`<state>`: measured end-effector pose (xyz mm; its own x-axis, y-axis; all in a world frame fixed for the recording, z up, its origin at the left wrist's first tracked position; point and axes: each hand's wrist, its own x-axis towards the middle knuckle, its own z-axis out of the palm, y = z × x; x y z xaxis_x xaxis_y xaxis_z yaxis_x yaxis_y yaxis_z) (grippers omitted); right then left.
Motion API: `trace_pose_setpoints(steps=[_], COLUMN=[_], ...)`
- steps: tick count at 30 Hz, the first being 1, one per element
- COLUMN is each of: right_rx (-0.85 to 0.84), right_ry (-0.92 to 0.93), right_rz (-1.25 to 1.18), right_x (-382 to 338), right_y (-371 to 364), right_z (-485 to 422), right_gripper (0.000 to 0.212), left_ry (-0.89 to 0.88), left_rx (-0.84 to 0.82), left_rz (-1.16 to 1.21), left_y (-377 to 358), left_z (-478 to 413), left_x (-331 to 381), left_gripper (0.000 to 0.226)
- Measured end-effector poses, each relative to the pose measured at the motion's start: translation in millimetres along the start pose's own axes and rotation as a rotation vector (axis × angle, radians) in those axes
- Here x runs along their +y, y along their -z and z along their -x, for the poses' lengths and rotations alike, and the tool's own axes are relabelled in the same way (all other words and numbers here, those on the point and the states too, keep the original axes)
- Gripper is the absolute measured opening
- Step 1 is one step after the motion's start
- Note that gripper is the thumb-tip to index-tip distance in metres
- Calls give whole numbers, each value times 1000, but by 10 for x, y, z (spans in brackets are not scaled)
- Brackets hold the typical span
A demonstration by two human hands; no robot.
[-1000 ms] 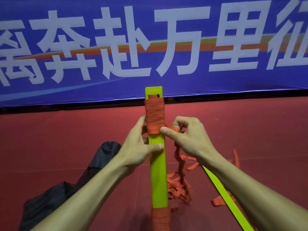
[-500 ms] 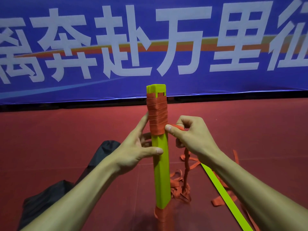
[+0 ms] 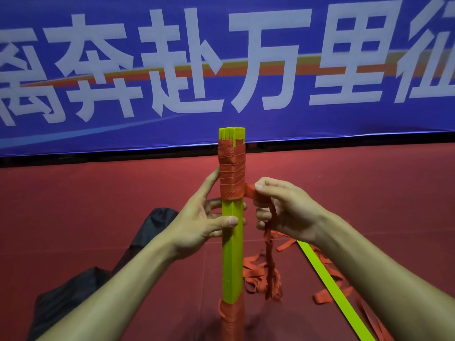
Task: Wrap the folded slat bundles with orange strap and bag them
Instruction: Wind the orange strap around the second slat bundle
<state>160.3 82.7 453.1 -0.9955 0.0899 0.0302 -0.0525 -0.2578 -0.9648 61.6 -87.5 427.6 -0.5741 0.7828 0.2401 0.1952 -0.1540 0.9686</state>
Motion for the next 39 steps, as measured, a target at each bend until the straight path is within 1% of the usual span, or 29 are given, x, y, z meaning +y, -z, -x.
trace_pose_setpoints(steps=[3,7,9,11,13,15,17,20,23,25,27,32,36,39], right_rx=[-36,-60,-18,73,167,247,264,251,328,414,466,494,498,509], right_ry=[-18,-44,-57,-31,65,176,252,320,369,387,381,410,399,412], right_rz=[-58,-79,-60,-22,84,253,335,367,450,506,545,692,675,677], right_x=[2,21,28,42,75,103,114,120,183,221,230,184,164,141], right_y=[27,107,126,117,103,87,74,18,-40,-28,9,44,40,1], right_z=[-3,-18,-38,-63,-90,-98,-93,-72,-108,-153,-168,-134,-145,-137], right_gripper=[14,19,21,28,37,41,41,37,41,45,48,54,53,51], left_ry=[-6,-14,-10,-4,-7,-22,-39,-74,-106,-112,-109,-129,-119,-102], left_rx=[13,29,34,51,74,92,122,153,184,214,248,293,274,221], left_rz=[-6,-5,-8,-21,-58,-100,-108,-127,-174,-223,-258,-307,-299,-228], left_y=[-11,-28,-41,-56,-70,-81,-97,-139,-190,-209,-228,-279,-307,-323], left_z=[-24,-37,-40,-48,-54,-68,-81,-106,-122,-125,-109,-77,-66,-57], left_x=[-12,-33,-44,-52,-65,-95,-109,-105,-108,-139,-137,-77,-78,-63], left_gripper=[91,88,89,92,93,91,90,92,98,104,104,97,95,93])
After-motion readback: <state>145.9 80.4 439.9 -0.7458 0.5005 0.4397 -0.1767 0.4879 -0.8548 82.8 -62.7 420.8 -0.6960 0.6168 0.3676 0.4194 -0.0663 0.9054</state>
